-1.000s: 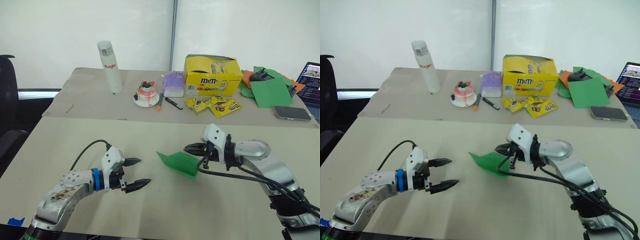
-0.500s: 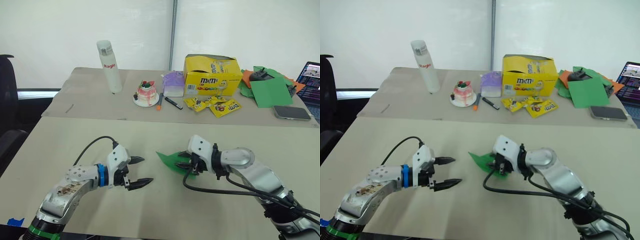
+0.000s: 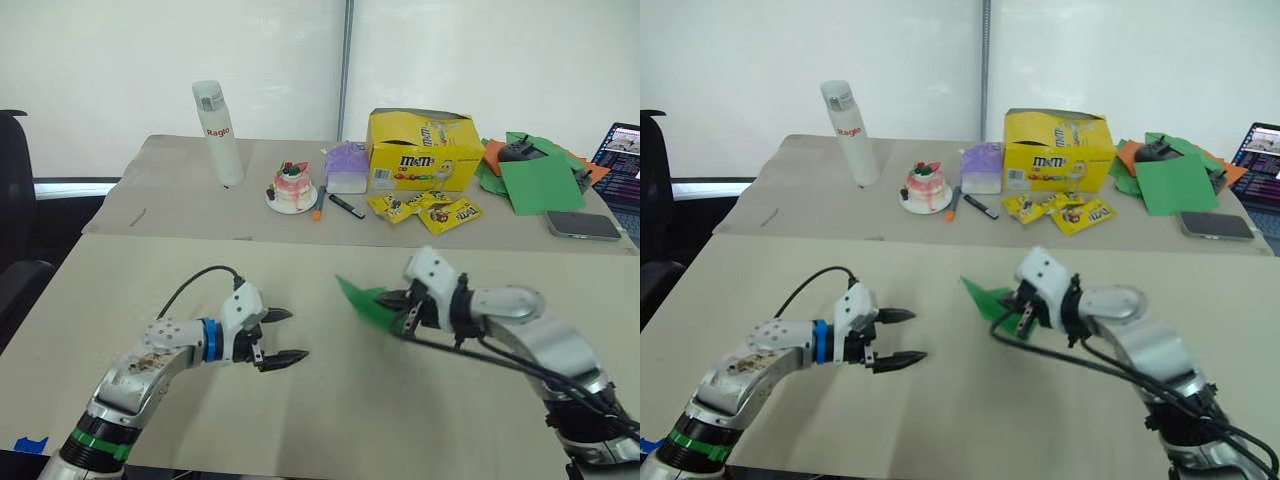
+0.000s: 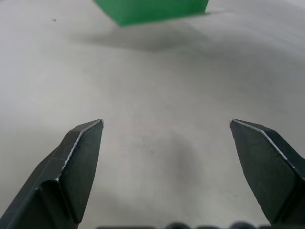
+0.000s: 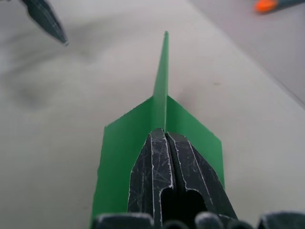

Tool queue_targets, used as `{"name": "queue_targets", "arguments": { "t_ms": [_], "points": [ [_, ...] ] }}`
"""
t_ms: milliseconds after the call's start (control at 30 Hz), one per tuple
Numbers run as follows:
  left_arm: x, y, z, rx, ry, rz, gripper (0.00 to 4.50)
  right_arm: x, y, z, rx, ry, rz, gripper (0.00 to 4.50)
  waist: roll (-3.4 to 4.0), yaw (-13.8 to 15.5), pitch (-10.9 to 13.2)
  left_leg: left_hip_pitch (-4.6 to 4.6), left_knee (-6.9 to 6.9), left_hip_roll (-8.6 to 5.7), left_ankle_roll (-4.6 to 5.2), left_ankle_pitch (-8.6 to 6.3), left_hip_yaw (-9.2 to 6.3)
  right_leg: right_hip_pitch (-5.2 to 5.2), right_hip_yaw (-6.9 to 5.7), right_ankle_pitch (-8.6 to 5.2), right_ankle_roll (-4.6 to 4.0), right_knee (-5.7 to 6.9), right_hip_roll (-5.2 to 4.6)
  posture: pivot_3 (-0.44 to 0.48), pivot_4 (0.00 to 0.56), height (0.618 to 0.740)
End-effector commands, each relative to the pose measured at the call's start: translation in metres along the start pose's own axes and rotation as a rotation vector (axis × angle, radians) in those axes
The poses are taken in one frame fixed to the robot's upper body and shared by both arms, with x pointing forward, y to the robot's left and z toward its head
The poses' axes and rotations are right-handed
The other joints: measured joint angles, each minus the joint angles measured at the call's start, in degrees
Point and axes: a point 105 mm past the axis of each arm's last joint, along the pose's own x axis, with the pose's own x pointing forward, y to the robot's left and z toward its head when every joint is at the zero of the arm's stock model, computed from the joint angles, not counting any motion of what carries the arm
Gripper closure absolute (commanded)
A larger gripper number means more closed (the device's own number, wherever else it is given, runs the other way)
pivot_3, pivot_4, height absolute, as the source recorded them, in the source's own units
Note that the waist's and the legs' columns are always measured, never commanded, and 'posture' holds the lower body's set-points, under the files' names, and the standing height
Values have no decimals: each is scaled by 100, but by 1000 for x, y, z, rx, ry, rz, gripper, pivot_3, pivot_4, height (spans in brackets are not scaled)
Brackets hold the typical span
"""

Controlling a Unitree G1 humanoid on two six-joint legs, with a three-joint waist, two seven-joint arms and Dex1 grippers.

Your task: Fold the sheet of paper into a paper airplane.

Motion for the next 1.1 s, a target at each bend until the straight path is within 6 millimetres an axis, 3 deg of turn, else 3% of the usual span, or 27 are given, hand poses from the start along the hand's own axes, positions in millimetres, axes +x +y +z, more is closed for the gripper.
{"name": "queue_targets", "arguments": {
  "t_ms": [33,100,200,367,567,1067,1100],
  "points": [
    [4,-1,6,36,-22,-22,0,-31,-49,6,69,-33,-263,4486,0,3,0,0,0,0,0,0,1,0,0,0,0,1,0,0,150,738],
    [7,-2,6,37,-22,-29,0,-54,-86,-6,160,-13,-496,4486,0,8,0,1,0,-1,0,0,2,1,0,0,0,1,2,0,150,738],
    [11,-4,6,30,-31,-39,0,-87,-121,-19,212,-1,-727,4486,1,18,-1,1,0,-3,0,0,6,0,1,0,1,3,5,0,150,738],
    [15,-6,7,26,-42,-46,0,-119,-150,-46,232,46,-886,4486,4,2,-2,1,0,-2,0,0,14,0,7,0,1,3,31,0,150,738],
    [15,-7,4,25,-34,-41,0,-111,-150,-71,298,112,-816,4486,9,-51,-2,6,0,3,1,0,21,2,20,0,1,4,62,0,150,738],
    [17,-12,3,25,-38,-55,0,-98,-143,-89,336,142,-776,4486,28,-32,-1,7,1,8,2,0,22,2,25,0,1,5,68,0,150,738],
    [17,-12,3,26,-42,-56,0,-98,-143,-88,335,142,-777,4210,29,-32,-1,7,1,9,2,-1,22,3,25,0,1,5,68,0,150,738]
  ]
}}
